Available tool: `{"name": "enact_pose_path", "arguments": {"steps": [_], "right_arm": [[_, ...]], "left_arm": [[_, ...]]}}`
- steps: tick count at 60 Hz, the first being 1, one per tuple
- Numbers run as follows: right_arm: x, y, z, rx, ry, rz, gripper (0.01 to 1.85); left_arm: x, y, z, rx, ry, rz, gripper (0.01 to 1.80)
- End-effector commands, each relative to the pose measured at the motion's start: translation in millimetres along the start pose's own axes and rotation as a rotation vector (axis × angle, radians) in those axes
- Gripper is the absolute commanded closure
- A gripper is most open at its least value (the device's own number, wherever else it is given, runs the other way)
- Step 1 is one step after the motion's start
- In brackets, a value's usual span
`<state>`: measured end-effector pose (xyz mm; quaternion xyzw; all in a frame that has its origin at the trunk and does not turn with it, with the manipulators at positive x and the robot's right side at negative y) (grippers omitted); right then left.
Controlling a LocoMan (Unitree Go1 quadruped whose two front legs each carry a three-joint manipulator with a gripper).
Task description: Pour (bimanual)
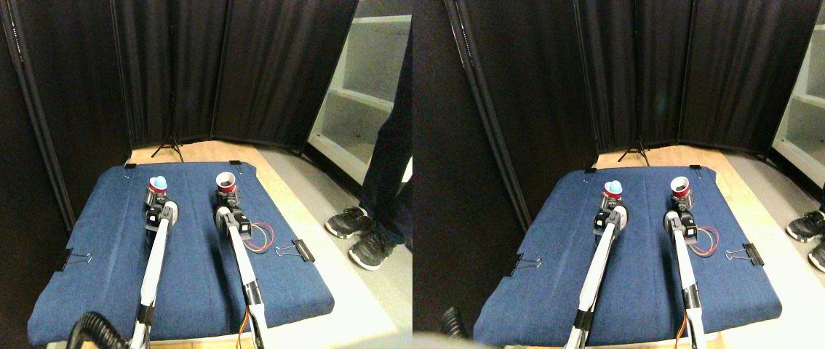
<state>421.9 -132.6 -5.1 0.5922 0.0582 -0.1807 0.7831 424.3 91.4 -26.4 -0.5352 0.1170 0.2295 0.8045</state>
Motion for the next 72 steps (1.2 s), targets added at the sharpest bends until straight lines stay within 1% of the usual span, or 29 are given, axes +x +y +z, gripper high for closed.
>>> {"name": "enact_pose_path", "arguments": {"steps": [1, 5, 7, 13, 20, 23, 25, 30, 32, 35, 42, 47, 49, 54, 58, 60, 61, 62, 63, 65, 66, 68, 71, 72], "right_arm": [[5.4, -2, 0, -0.009, -0.013, 0.016, 1.53], [7.4, -6, 0, 0.004, -0.017, 0.005, 1.53], [9.6, -8, 0, 0.004, -0.029, -0.012, 1.53], [14.9, -13, -1, 0.039, -0.035, -0.058, 1.53], [20.6, -16, -1, 0.030, -0.038, -0.071, 1.53], [21.7, -15, -1, 0.035, -0.036, -0.074, 1.53], [21.4, -14, -2, 0.035, -0.037, -0.079, 1.53], [22.2, -12, -3, 0.038, -0.034, -0.087, 1.53], [23.6, -12, -3, 0.047, -0.022, -0.089, 1.53], [23.5, -12, -5, 0.054, -0.024, -0.118, 1.53], [25.4, -14, -7, 0.042, -0.036, -0.134, 1.53], [27.3, -18, -7, 0.050, -0.033, -0.138, 1.53], [27.4, -19, -7, 0.041, -0.030, -0.141, 1.53], [29.8, -22, -5, 0.080, -0.020, -0.151, 1.53], [28.2, -22, -4, 0.095, -0.010, -0.168, 1.53], [27.2, -22, -3, 0.074, 0.007, -0.170, 1.43], [27.2, -22, -2, 0.063, 0.009, -0.174, 1.41], [26.7, -21, -2, 0.057, 0.016, -0.177, 1.35], [26.4, -21, -2, 0.060, 0.021, -0.176, 1.31], [25.5, -21, -1, 0.094, 0.041, -0.189, 1.19], [25.5, -21, -1, 0.094, 0.041, -0.189, 1.19], [25.4, -21, 0, 0.099, 0.062, -0.198, 1.05], [25.9, -20, 1, 0.106, 0.074, -0.203, 0.96], [25.9, -20, 1, 0.106, 0.074, -0.203, 0.96]], "left_arm": [[1.6, 1.3, -5.4, -0.029, -0.019, 0.004, 1.48], [1.3, 2.4, -6.8, -0.033, -0.023, 0.007, 1.48], [1.1, 3.3, -7.4, -0.035, -0.013, 0.008, 1.48], [-0.7, 3.9, -7.7, -0.034, -0.011, 0.014, 1.48], [-0.6, 4.2, -6.1, -0.021, -0.014, 0.011, 1.48], [-0.8, 4.3, -5.9, -0.021, -0.014, 0.010, 1.48], [-0.1, 5.0, -5.1, -0.023, -0.001, 0.009, 1.48], [0.3, 6.1, -4.2, -0.024, -0.001, 0.013, 1.48], [0.6, 7.2, -3.8, -0.033, -0.006, 0.019, 1.48], [1.3, 8.7, -3.4, -0.030, -0.005, 0.022, 1.48], [2.5, 12.0, -3.5, -0.039, -0.016, 0.026, 1.48], [3.6, 15.9, -4.1, -0.041, -0.049, 0.041, 1.48], [4.3, 17.2, -4.2, -0.036, -0.050, 0.041, 1.48], [5.4, 20.7, -4.5, -0.031, -0.050, 0.045, 1.48], [6.1, 22.0, -4.8, -0.034, -0.052, 0.053, 1.48], [5.5, 21.5, -5.1, -0.028, -0.060, 0.063, 1.29], [5.5, 21.6, -4.9, -0.031, -0.061, 0.067, 1.22], [5.5, 21.5, -4.8, -0.030, -0.060, 0.073, 1.10], [5.6, 21.4, -4.8, -0.027, -0.058, 0.075, 1.04], [4.6, 20.4, -4.9, -0.040, -0.055, 0.086, 0.79], [4.6, 20.4, -4.9, -0.040, -0.055, 0.086, 0.79], [4.8, 20.0, -4.7, -0.043, -0.051, 0.089, 0.62], [4.0, 18.9, -4.8, -0.048, -0.048, 0.089, 0.52], [4.0, 18.9, -4.8, -0.048, -0.048, 0.089, 0.52]]}}
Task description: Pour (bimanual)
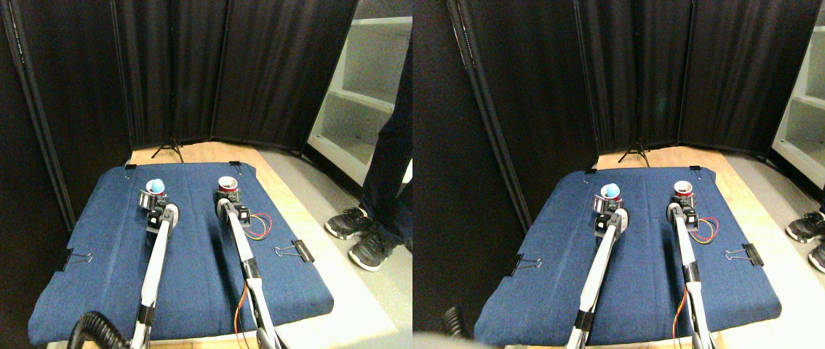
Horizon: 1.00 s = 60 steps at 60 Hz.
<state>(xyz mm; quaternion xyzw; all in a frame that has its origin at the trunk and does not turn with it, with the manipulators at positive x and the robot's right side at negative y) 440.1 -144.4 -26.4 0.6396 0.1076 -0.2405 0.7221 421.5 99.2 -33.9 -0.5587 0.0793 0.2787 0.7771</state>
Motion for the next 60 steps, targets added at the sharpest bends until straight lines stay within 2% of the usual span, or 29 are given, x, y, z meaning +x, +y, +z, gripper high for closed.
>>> {"name": "enact_pose_path", "arguments": {"steps": [1, 13, 21, 29, 43, 53, 60], "right_arm": [[0.5, -4, -1, -0.037, 0.041, -0.039, 0.94], [-2.4, -2, -1, -0.035, 0.040, -0.038, 0.95], [-5.0, 0, -1, -0.040, 0.059, -0.024, 0.75], [-8.8, 3, -2, -0.046, 0.090, 0.004, 0.64], [-22.0, 7, -3, -0.047, 0.091, 0.002, 0.66], [-23.6, 5, -3, -0.051, 0.092, 0.008, 0.65], [-29.6, 3, -1, -0.055, 0.095, 0.025, 0.70]], "left_arm": [[0.5, 9.2, -8.3, 0.044, 0.042, 0.044, 0.51], [-2.0, 5.7, -7.6, 0.062, 0.026, 0.035, 0.52], [-3.6, 5.3, -6.8, 0.075, 0.023, 0.028, 0.58], [-5.9, 5.2, -4.7, 0.077, 0.025, 0.018, 0.62], [-9.1, 5.8, 2.2, 0.083, 0.026, -0.003, 0.62], [-11.8, 9.9, 7.4, 0.097, 0.027, -0.032, 0.72], [-19.6, 12.3, 10.2, 0.139, 0.016, -0.073, 0.87]]}}
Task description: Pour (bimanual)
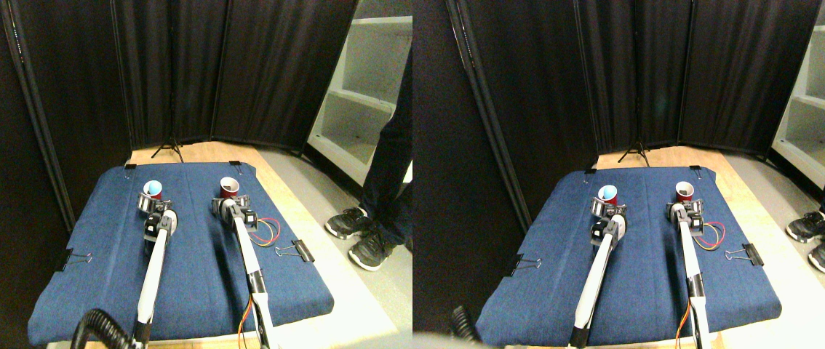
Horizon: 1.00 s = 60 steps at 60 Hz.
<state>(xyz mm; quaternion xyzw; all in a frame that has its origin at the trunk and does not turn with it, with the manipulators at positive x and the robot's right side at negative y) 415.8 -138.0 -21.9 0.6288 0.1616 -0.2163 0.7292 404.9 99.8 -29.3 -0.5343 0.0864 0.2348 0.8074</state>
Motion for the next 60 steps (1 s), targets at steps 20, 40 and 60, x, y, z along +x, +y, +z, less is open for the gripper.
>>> {"name": "enact_pose_path", "arguments": {"steps": [20, 40, 60], "right_arm": [[-22.0, 9, 5, -0.027, -0.013, 0.108, 0.73], [-41.2, 1, 8, -0.027, -0.013, 0.155, 0.78], [-60.4, -7, 4, -0.017, -0.008, 0.216, 0.94]], "left_arm": [[-21.2, 17.8, 14.2, 0.025, -0.021, -0.045, 0.97], [-39.1, 25.7, 21.4, -0.030, 0.006, -0.098, 0.96], [-59.2, 27.0, 15.3, -0.085, 0.064, -0.101, 1.05]]}}
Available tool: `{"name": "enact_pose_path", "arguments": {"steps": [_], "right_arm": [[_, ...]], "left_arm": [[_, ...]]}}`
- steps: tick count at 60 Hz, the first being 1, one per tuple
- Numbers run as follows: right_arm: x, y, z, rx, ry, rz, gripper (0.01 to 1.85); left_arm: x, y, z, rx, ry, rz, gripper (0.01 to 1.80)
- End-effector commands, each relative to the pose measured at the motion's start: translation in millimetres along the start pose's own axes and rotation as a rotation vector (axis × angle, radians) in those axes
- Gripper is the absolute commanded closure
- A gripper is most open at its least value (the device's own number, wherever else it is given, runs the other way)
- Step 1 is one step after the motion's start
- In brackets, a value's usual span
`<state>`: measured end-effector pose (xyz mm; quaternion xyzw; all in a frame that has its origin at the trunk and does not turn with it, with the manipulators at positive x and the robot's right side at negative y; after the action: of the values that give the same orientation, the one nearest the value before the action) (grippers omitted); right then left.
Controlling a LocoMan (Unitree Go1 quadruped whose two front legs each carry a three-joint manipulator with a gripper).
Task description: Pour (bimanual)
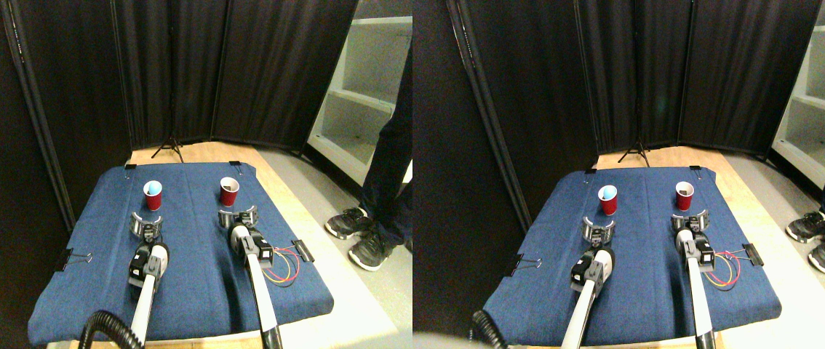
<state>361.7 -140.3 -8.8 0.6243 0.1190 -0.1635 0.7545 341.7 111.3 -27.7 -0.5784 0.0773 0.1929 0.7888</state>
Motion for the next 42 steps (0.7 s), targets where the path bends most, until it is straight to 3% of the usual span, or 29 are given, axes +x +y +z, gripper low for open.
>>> {"name": "enact_pose_path", "arguments": {"steps": [1, 32, 42], "right_arm": [[-6.7, 12, -2, 0.021, -0.005, 0.077, 0.95], [-25.2, 5, -12, 0.082, 0.064, 0.117, 1.02], [-29.2, 3, -15, 0.078, 0.066, 0.121, 1.02]], "left_arm": [[-6.7, -5.5, -3.9, 0.003, 0.013, -0.025, 1.05], [-37.9, -19.2, -13.2, -0.060, 0.125, -0.061, 1.09], [-51.0, -27.6, -13.1, 0.051, 0.171, -0.132, 1.19]]}}
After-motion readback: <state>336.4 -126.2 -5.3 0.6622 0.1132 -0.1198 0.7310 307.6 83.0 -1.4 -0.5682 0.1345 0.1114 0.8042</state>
